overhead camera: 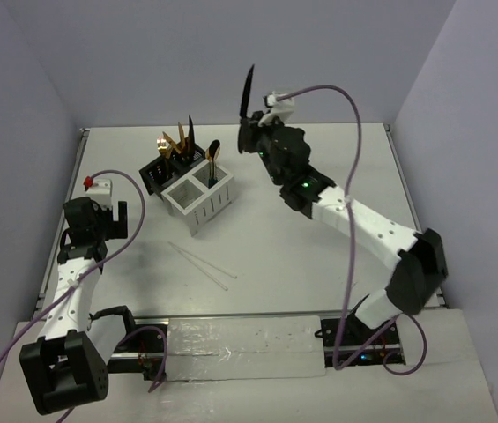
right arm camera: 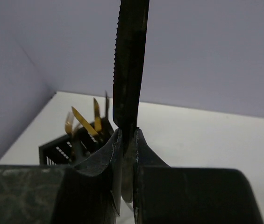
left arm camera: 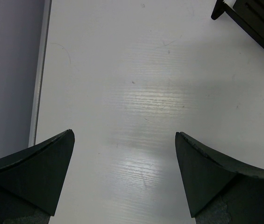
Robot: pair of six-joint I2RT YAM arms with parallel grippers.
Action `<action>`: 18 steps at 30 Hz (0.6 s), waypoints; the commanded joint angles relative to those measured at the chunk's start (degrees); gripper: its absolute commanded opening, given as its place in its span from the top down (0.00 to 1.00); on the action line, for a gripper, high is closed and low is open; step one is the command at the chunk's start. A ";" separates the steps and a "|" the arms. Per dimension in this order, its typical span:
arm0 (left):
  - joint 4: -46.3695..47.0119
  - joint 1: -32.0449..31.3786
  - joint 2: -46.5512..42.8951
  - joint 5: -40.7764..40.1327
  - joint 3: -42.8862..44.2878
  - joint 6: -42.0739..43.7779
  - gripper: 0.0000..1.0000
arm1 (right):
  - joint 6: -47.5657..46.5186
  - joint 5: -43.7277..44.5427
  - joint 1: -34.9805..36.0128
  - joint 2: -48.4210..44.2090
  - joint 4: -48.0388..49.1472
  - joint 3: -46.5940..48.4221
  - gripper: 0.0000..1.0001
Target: Sort the eating utensils into containers
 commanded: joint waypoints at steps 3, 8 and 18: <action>2.85 0.53 0.62 -2.11 0.79 -0.56 0.01 | -3.81 -7.22 2.25 16.65 21.38 14.65 1.00; 3.11 0.62 1.59 -2.81 0.62 -0.47 0.01 | -3.73 -10.58 3.04 34.85 20.78 32.85 1.00; 3.20 0.71 2.38 -2.81 0.97 -0.56 0.01 | -3.99 -10.75 3.04 51.65 12.88 43.26 1.00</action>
